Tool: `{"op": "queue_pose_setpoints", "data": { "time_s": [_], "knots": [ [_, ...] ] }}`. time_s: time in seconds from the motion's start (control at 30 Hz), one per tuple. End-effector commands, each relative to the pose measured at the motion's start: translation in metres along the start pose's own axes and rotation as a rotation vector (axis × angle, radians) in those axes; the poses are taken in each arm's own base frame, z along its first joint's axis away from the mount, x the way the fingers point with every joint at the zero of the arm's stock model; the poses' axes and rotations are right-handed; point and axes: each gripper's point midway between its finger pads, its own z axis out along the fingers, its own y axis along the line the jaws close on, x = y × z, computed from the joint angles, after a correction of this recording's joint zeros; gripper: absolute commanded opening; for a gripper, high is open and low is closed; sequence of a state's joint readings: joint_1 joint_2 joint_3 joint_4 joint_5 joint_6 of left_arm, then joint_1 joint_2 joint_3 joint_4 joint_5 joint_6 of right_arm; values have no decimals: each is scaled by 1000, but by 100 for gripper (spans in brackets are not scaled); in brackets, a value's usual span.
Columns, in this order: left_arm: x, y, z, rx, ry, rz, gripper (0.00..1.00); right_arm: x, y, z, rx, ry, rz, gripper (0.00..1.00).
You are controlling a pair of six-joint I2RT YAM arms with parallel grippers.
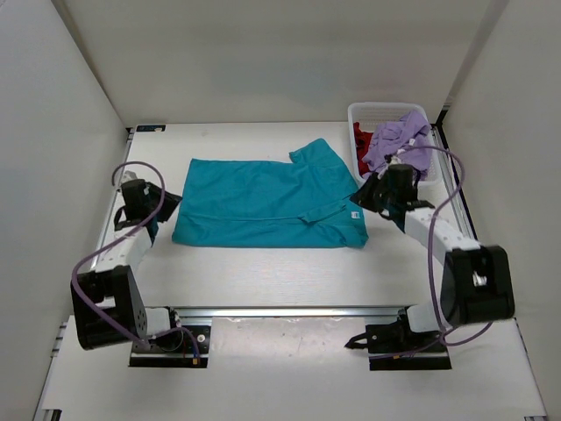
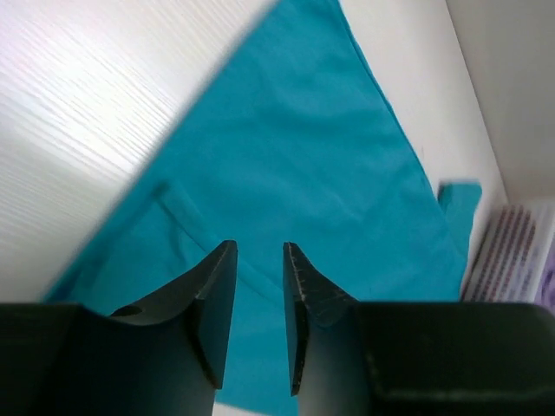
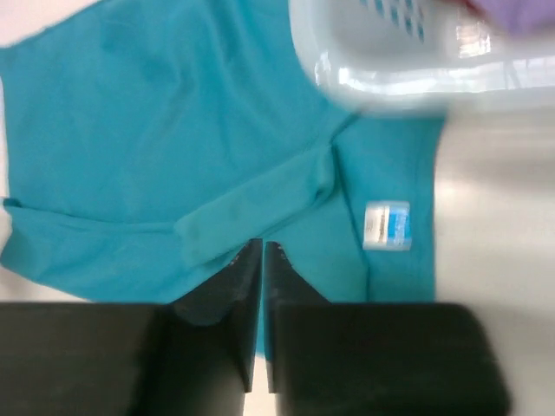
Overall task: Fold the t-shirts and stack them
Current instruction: Fold the flattened tshirt in 1/3 of the way
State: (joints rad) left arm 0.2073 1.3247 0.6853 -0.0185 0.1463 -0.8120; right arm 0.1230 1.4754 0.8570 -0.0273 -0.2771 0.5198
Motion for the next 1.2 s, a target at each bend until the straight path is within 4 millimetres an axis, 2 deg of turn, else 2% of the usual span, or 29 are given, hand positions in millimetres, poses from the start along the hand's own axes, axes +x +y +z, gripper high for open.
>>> {"op": "queue_pose_setpoints", "data": {
  "time_s": [0.0, 0.07, 0.1, 0.13, 0.2, 0.27, 0.4, 0.47, 0.53, 0.57, 0.67, 0.7, 0.83, 0.93, 1.03, 1.17],
  "knots": [
    [39, -19, -9, 76, 61, 73, 38, 22, -1, -22, 0, -48, -13, 0],
    [72, -23, -8, 104, 138, 108, 32, 49, -11, -30, 29, -25, -23, 0],
    [83, -22, -6, 110, 168, 100, 30, 49, -14, -33, 46, -37, -28, 0],
    [95, -29, -8, 130, 196, 106, 29, 59, -21, -34, 66, -21, -19, 0],
    [111, -27, -3, 122, 230, 126, 29, 66, -24, -40, 68, -24, -29, 12],
    [125, -25, 1, 115, 269, 137, 28, 73, -29, -41, 73, -12, -30, 18],
    [141, -6, 5, 87, 321, 117, 28, 94, -48, -39, 128, 57, -13, 28],
    [143, 1, 6, 81, 331, 107, 28, 103, -58, -38, 175, 80, -15, 34],
    [139, 12, 7, 61, 321, 95, 28, 101, -66, -40, 222, 55, -25, 40],
    [140, 17, 6, 46, 321, 85, 28, 106, -70, -41, 226, 62, -15, 42],
    [143, 23, 5, 44, 326, 70, 28, 103, -76, -43, 270, 50, -24, 42],
    [141, 20, 5, 55, 326, 71, 28, 103, -77, -45, 287, 49, -28, 43],
    [141, 26, 5, 34, 313, 78, 29, 116, -77, -45, 240, 81, -7, 40],
    [142, 25, 5, 42, 320, 70, 28, 120, -73, -39, 191, 109, 28, 24],
    [139, 30, 3, 24, 310, 83, 28, 114, -74, -36, 189, 102, 42, 6],
    [135, 35, -1, -10, 279, 113, 28, 100, -80, -39, 231, 67, 62, 0]
  ]
}}
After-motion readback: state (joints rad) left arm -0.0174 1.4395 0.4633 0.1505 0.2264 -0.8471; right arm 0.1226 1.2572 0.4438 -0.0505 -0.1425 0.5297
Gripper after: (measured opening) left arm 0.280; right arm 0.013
